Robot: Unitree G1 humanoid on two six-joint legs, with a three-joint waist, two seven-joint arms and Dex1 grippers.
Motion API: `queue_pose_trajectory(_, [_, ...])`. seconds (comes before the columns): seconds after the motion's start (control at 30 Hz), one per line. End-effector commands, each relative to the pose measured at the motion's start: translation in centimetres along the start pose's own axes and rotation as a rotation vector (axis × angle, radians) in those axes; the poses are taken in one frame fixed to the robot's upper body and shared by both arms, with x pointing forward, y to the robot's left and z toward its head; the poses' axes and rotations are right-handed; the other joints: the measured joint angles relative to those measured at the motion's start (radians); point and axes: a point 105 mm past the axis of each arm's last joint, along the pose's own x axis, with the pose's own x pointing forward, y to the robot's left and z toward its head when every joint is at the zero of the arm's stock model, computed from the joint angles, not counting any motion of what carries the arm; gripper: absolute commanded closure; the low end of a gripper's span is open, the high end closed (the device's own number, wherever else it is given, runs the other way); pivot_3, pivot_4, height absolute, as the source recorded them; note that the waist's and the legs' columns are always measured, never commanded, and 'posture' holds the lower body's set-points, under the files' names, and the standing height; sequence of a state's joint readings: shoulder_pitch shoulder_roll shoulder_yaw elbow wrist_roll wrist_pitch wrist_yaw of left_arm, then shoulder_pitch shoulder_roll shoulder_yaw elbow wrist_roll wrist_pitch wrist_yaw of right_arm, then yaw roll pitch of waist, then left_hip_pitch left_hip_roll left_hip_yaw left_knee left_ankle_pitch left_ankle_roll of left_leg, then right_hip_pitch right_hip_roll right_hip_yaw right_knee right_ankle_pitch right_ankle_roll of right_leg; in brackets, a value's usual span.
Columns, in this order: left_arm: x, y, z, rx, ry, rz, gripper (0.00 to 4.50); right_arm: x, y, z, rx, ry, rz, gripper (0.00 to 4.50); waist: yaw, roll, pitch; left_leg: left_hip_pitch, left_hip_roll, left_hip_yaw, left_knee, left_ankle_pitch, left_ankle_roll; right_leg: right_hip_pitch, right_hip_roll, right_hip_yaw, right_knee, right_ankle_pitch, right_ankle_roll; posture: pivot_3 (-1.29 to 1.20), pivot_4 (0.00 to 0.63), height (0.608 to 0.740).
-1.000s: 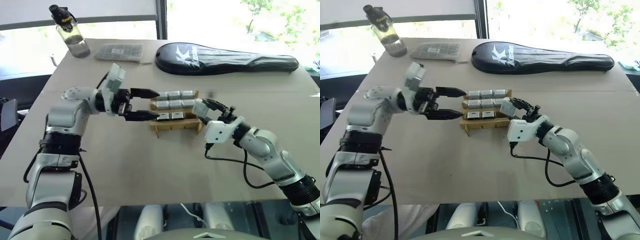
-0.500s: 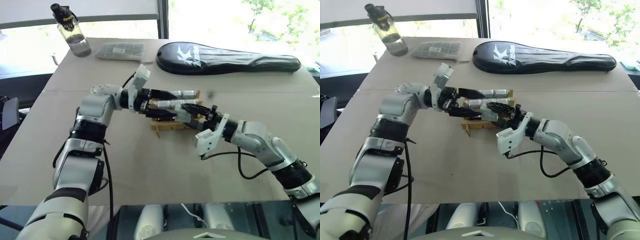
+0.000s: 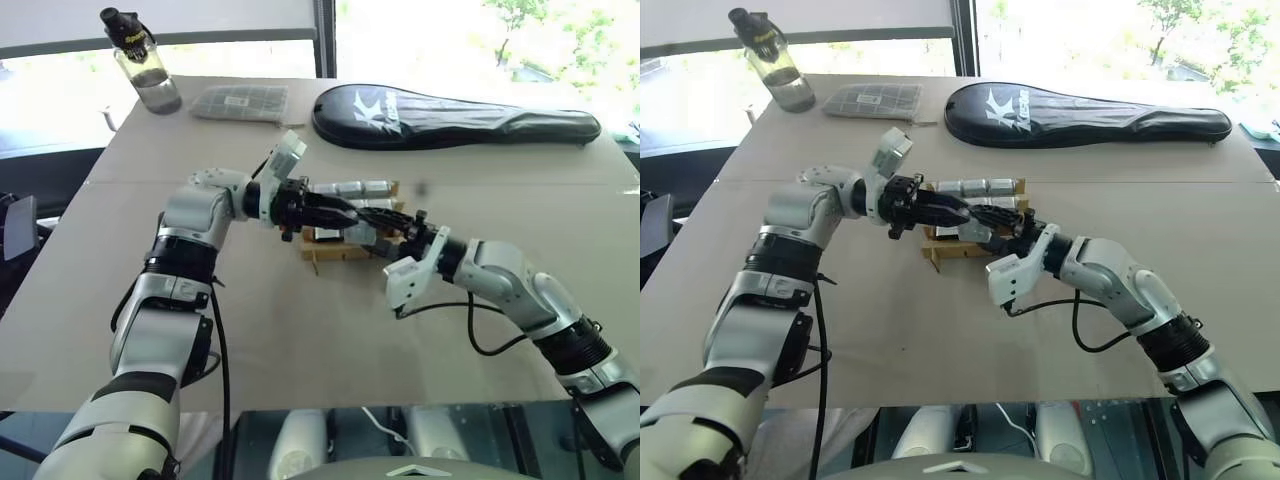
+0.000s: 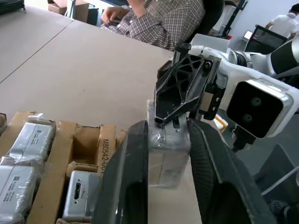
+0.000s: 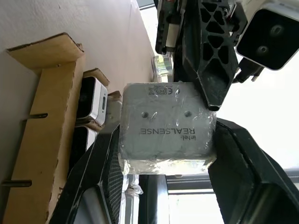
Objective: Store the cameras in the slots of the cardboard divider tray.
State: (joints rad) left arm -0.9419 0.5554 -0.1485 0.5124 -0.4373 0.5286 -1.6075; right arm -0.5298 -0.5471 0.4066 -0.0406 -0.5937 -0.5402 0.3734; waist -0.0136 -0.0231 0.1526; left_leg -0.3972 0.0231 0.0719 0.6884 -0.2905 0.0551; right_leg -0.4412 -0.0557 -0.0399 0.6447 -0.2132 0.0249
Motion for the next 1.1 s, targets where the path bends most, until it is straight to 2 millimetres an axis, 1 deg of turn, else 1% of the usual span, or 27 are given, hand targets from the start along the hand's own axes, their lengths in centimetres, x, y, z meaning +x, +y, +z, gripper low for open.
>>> queue_pose_trajectory(0.03, [0.1, -0.7, 0.2, 0.019, 0.038, -0.025, 3.84, 0.0, -2.1, 0.3, -0.041, -0.016, -0.069, 2.55, 0.000, 0.000, 0.000, 0.000, 0.000, 0.000, 0.000, 0.000, 0.000, 0.000, 0.000, 0.000, 0.000, 0.000, 0.000, 0.00, 0.150, 0.740])
queue_pose_trajectory(0.17, [0.2, -0.8, -0.1, 0.009, 0.060, -0.032, 3.84, -0.1, -2.2, 0.2, -0.043, -0.011, -0.073, 2.55, 0.000, 0.000, 0.000, 0.000, 0.000, 0.000, 0.000, 0.000, 0.000, 0.000, 0.000, 0.000, 0.000, 0.000, 0.000, 0.00, 0.150, 0.740])
queue_pose_trajectory(0.3, [0.0, -0.6, 0.1, 0.005, 0.066, -0.021, 3.84, -0.1, -2.2, 0.2, -0.044, -0.010, -0.078, 2.55, 0.001, 0.000, 0.000, 0.000, 0.000, 0.000, 0.000, 0.000, 0.000, 0.000, 0.000, 0.000, 0.000, 0.000, 0.000, 0.00, 0.150, 0.740])
queue_pose_trajectory(0.37, [-0.1, -0.2, 0.4, 0.010, 0.058, -0.006, 2.83, 0.0, -2.2, 0.3, -0.044, -0.011, -0.079, 2.55, 0.001, 0.000, 0.000, 0.000, 0.000, 0.000, 0.000, 0.000, 0.000, 0.000, 0.000, 0.000, 0.000, 0.000, 0.000, 0.00, 0.150, 0.740])
queue_pose_trajectory(0.43, [0.0, -0.3, 0.6, -0.030, 0.052, -0.011, 2.27, 0.0, -2.2, 0.3, -0.042, -0.011, -0.081, 2.55, 0.001, 0.000, 0.000, 0.000, 0.000, 0.000, 0.000, 0.000, 0.000, 0.000, 0.000, 0.000, 0.000, 0.000, 0.000, 0.00, 0.150, 0.740])
queue_pose_trajectory(0.47, [-0.1, -0.5, 0.7, -0.045, 0.055, -0.023, 1.79, 0.0, -2.2, 0.3, -0.042, -0.010, -0.082, 2.55, 0.000, 0.000, 0.000, 0.000, 0.000, 0.000, 0.000, 0.000, 0.000, 0.000, 0.000, 0.000, 0.000, 0.000, 0.000, 0.00, 0.150, 0.740])
queue_pose_trajectory(0.6, [-0.1, -0.8, 0.9, -0.039, 0.055, -0.034, 1.79, 0.0, -2.2, 0.2, -0.040, -0.010, -0.084, 2.55, -0.001, 0.000, 0.000, 0.000, 0.000, 0.000, 0.000, 0.000, 0.000, 0.000, 0.000, 0.000, 0.000, 0.000, 0.000, 0.00, 0.150, 0.740])
queue_pose_trajectory(0.73, [0.0, -0.6, 1.7, -0.027, 0.014, -0.037, 1.79, 0.1, -2.1, 0.4, -0.035, -0.014, -0.083, 2.55, 0.000, 0.000, 0.000, 0.000, 0.000, 0.000, 0.000, 0.000, 0.000, 0.000, 0.000, 0.000, 0.000, 0.000, 0.000, 0.00, 0.150, 0.740])
queue_pose_trajectory(0.93, [0.2, -0.5, 2.1, -0.020, -0.004, -0.041, 1.79, 0.1, -1.9, 0.4, -0.028, -0.015, -0.078, 2.55, 0.000, 0.000, 0.000, 0.000, 0.000, 0.000, 0.000, 0.000, 0.000, 0.000, 0.000, 0.000, 0.000, 0.000, 0.000, 0.00, 0.150, 0.740])
queue_pose_trajectory(0.97, [0.2, -0.5, 2.1, -0.023, -0.007, -0.042, 2.17, 0.0, -1.9, 0.4, -0.027, -0.014, -0.078, 2.55, 0.000, 0.000, 0.000, 0.000, 0.000, 0.000, 0.000, 0.000, 0.000, 0.000, 0.000, 0.000, 0.000, 0.000, 0.000, 0.00, 0.150, 0.740])
queue_pose_trajectory(1.0, [0.3, -0.5, 2.0, -0.027, -0.008, -0.044, 2.17, 0.0, -1.9, 0.4, -0.027, -0.014, -0.078, 2.55, 0.000, 0.000, 0.000, 0.000, 0.000, 0.000, 0.000, 0.000, 0.000, 0.000, 0.000, 0.000, 0.000, 0.000, 0.000, 0.00, 0.150, 0.740])
queue_pose_trajectory(1.03, [0.3, -0.6, 1.8, -0.028, 0.000, -0.045, 2.45, 0.0, -1.9, 0.4, -0.027, -0.014, -0.078, 2.55, 0.000, 0.000, 0.000, 0.000, 0.000, 0.000, 0.000, 0.000, 0.000, 0.000, 0.000, 0.000, 0.000, 0.000, 0.000, 0.00, 0.150, 0.740])
queue_pose_trajectory(1.07, [0.3, -0.7, 1.6, -0.030, 0.009, -0.047, 2.81, 0.0, -1.9, 0.3, -0.027, -0.014, -0.079, 2.55, 0.000, 0.000, 0.000, 0.000, 0.000, 0.000, 0.000, 0.000, 0.000, 0.000, 0.000, 0.000, 0.000, 0.000, 0.000, 0.00, 0.150, 0.740])
queue_pose_trajectory(1.1, [0.3, -0.7, 1.4, -0.034, 0.017, -0.049, 3.27, 0.1, -2.0, 0.3, -0.028, -0.013, -0.079, 2.55, 0.000, 0.000, 0.000, 0.000, 0.000, 0.000, 0.000, 0.000, 0.000, 0.000, 0.000, 0.000, 0.000, 0.000, 0.000, 0.00, 0.150, 0.740])
